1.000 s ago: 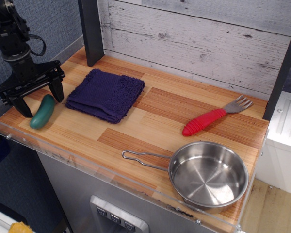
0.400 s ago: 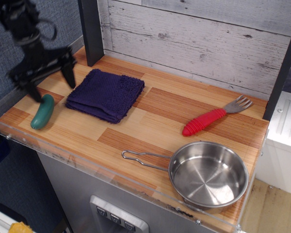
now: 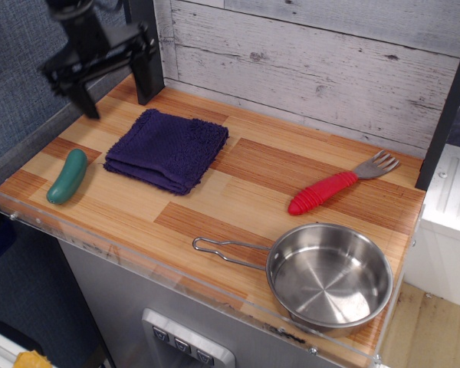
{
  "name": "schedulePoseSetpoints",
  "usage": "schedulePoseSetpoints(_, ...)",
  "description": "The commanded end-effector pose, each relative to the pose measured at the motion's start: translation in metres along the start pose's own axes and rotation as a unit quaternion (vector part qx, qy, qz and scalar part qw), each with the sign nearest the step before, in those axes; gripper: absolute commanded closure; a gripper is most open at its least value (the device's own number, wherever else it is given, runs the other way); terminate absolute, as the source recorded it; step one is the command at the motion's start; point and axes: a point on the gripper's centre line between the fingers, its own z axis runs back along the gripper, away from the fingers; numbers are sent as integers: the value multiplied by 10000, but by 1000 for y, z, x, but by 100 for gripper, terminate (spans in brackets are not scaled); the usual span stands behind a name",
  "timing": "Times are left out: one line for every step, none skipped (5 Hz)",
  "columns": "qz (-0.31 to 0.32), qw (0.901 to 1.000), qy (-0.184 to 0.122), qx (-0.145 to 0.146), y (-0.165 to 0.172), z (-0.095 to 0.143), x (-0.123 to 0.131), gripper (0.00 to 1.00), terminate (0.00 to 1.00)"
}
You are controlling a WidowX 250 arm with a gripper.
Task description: Put the pickle on the other side of the purple rag, in the corner.
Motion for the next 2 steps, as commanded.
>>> schedulePoseSetpoints(-219,9974,-676,-130,-21,45,-1,0,0)
schedulePoseSetpoints(-219,9974,-676,-130,-21,45,-1,0,100)
